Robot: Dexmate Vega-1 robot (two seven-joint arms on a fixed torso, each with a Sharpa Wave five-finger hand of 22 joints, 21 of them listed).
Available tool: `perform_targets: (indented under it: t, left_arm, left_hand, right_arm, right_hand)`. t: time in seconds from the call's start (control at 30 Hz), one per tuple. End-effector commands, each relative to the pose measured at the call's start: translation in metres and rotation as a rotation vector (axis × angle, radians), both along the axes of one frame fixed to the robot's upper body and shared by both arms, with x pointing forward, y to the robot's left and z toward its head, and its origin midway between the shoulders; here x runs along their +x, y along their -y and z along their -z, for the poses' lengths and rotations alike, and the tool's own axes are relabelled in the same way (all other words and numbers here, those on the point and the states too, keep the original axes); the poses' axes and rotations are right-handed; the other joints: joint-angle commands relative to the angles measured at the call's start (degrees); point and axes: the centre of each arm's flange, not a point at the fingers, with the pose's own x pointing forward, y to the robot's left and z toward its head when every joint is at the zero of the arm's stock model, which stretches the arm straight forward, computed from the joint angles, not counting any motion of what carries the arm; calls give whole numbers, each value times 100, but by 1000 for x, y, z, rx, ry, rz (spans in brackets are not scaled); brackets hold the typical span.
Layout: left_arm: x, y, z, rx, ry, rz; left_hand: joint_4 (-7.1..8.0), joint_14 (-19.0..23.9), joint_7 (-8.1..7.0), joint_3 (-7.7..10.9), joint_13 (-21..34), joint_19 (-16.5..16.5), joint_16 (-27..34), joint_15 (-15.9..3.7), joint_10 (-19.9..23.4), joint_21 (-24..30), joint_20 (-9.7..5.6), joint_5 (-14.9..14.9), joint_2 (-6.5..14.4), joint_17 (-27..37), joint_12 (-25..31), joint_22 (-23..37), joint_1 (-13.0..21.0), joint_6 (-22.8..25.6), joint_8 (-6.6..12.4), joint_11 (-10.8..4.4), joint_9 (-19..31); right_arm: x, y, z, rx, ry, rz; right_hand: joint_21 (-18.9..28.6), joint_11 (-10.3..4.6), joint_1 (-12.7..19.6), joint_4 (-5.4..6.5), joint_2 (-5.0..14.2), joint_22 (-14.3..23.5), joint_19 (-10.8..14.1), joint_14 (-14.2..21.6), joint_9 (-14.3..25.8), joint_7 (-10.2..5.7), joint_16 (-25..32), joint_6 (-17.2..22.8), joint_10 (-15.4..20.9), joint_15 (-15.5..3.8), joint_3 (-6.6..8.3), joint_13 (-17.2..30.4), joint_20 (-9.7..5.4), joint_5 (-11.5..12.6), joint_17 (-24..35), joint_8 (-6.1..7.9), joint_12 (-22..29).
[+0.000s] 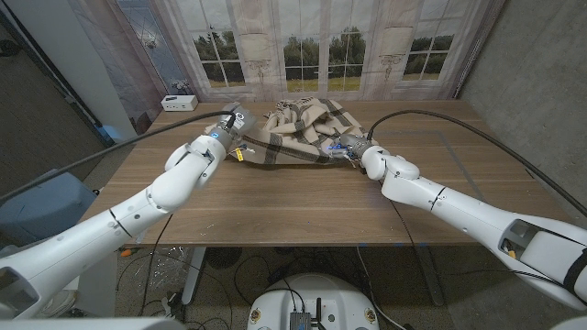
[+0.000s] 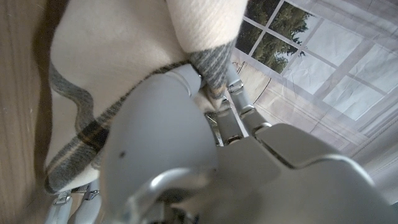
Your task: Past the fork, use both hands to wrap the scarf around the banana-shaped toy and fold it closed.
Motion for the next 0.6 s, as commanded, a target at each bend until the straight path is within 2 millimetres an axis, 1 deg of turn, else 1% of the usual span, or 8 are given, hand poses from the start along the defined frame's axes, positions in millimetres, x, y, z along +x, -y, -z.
perform_targets:
  t: [0.03,0.37,0.6]
  left_arm:
    - [6,7,-43,171,84,-1]
    - [23,23,-74,286,130,12]
    - [34,41,-92,363,153,44]
  left_hand:
    - [5,448,-6,66,78,9,1333,-971,-48,41,-52,78,45,2119,37,1,60,-19,18,-13,14]
    - [13,418,-22,104,205,-14,1321,-984,-60,79,-65,139,34,2239,66,-15,21,-12,15,-33,-14]
    - [14,419,-32,123,227,-25,1317,-991,-56,109,-79,170,24,2310,53,-20,-2,-14,16,-42,-22]
  right_arm:
    - [2,3,5,4,-10,5]
    - [9,8,7,0,-19,9]
    - [14,13,8,-8,-26,11]
  right_hand:
    - [30,-8,63,-34,21,33,46,-20,15,19,28,-17,-17,-269,17,9,43,19,6,29,37]
    - [16,-17,57,-35,30,33,44,-27,14,14,40,-17,-24,-264,11,-5,52,19,-18,37,42]
    - [9,-12,68,-45,40,33,51,-38,13,11,46,-19,-20,-274,10,-14,60,19,-34,41,49]
